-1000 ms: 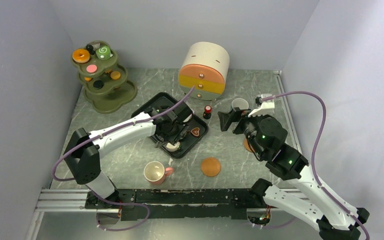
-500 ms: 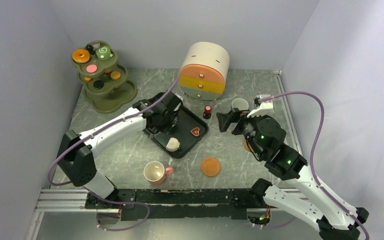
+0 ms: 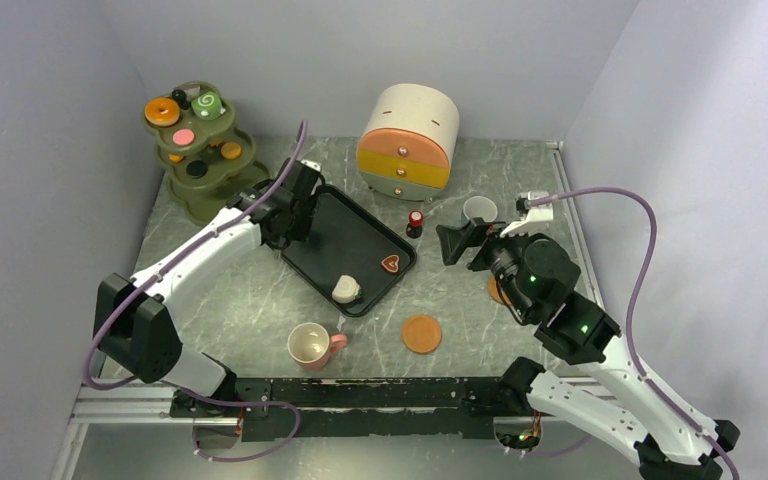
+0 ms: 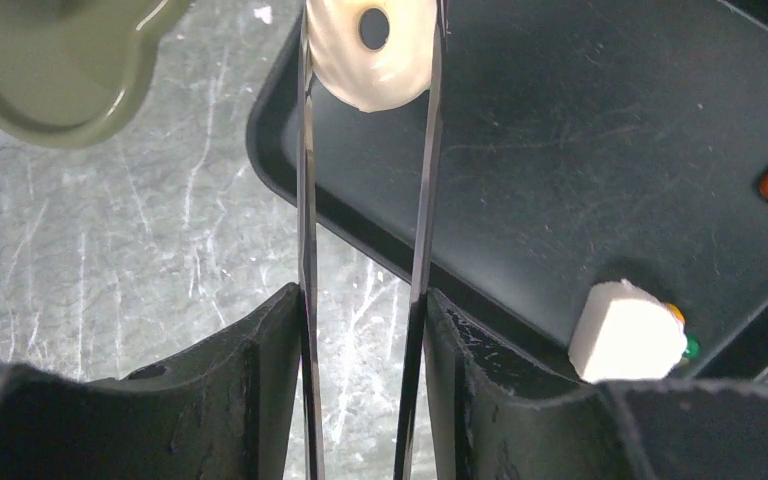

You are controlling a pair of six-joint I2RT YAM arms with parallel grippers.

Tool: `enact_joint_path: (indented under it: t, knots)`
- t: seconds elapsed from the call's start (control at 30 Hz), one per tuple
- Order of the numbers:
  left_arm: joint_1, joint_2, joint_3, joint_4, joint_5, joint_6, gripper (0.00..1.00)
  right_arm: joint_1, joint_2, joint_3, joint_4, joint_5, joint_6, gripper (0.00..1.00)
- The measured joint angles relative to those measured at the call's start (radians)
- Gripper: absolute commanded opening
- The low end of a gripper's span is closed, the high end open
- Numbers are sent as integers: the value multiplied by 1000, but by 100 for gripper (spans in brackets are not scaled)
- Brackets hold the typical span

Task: Serve the afternoon tea
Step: Place the desert on the desert table.

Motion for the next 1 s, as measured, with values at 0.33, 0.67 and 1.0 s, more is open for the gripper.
enact_joint_path:
  t: [0.33, 0.67, 1.0]
  knots:
    - [86, 30, 12, 53, -72, 3, 48, 0, -14, -4, -1, -1, 2, 95]
    - [171, 154, 88, 74, -116, 26, 48, 0, -25, -4, -1, -11, 5, 95]
    - [265, 258, 130, 124, -136, 64, 49, 0, -31, -4, -2, -14, 4, 95]
